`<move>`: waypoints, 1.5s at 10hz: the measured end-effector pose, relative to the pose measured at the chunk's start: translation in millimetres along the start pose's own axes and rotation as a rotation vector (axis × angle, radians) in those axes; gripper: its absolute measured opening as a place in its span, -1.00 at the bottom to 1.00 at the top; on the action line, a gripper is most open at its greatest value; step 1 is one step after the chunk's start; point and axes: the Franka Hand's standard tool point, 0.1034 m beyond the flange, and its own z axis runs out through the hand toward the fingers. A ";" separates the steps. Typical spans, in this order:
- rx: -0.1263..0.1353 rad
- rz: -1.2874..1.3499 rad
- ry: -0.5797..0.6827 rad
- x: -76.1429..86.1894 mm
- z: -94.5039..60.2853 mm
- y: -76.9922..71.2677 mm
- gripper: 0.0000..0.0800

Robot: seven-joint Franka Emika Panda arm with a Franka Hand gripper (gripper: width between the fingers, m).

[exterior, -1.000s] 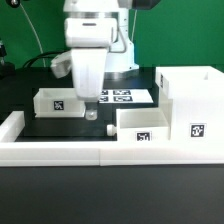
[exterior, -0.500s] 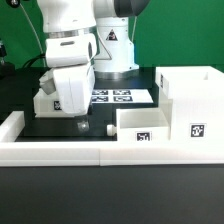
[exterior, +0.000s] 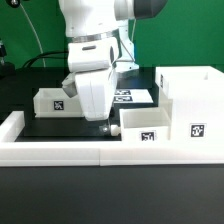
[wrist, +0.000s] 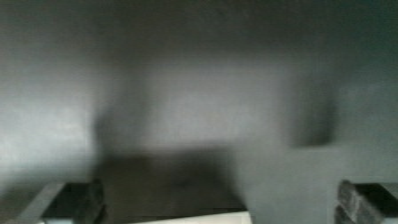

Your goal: Assemble drawer

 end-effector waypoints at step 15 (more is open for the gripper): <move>-0.002 -0.042 -0.040 5.2 1.7 4.5 0.62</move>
Offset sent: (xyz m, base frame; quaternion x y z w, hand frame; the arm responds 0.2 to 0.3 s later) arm 0.0020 0.0190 -0.0010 -0.0061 0.0004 0.0213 0.9998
